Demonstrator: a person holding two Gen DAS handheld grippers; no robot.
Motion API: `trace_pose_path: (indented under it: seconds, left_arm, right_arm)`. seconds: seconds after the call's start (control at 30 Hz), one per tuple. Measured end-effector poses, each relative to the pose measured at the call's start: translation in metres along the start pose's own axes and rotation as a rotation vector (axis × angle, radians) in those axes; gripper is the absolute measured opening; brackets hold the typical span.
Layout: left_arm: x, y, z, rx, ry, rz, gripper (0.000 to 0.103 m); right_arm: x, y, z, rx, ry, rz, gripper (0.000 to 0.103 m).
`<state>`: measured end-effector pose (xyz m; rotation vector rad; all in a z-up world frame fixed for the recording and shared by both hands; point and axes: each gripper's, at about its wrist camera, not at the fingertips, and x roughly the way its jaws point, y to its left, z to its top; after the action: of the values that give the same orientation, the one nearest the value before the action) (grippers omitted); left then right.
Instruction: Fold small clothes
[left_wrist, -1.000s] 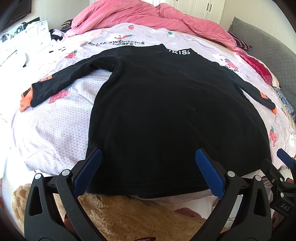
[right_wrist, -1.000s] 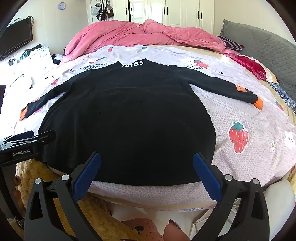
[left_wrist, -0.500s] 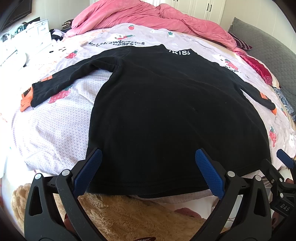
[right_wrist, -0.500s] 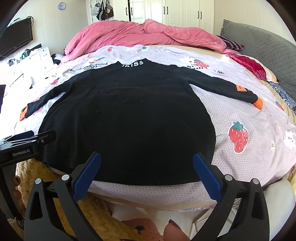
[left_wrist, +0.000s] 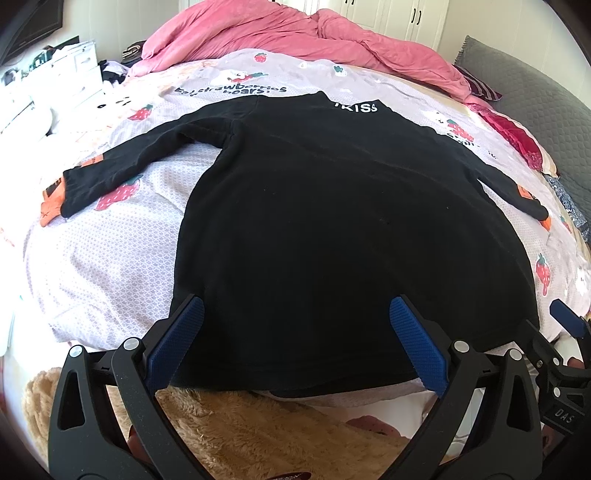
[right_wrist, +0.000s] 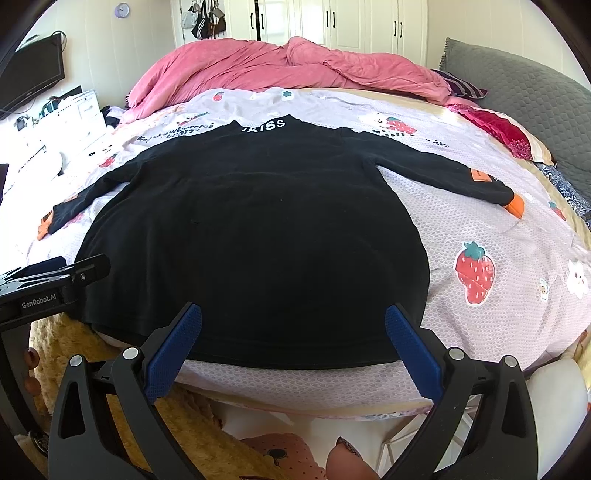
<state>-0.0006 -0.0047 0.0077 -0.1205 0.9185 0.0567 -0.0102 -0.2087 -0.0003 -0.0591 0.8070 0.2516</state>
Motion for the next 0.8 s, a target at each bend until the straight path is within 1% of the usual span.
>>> trace_pose_path:
  seconds: [0.5, 0.8]
  left_arm:
    - [0.002, 0.000, 0.009, -0.017, -0.002, 0.004, 0.095]
    - [0.006, 0.002, 0.028, -0.022, -0.014, 0.020, 0.095]
  right_arm:
    - [0.003, -0.003, 0.008, 0.006, -0.012, 0.017, 0.099]
    - [0.015, -0.010, 0.028, 0.007, -0.012, -0.003, 0.099]
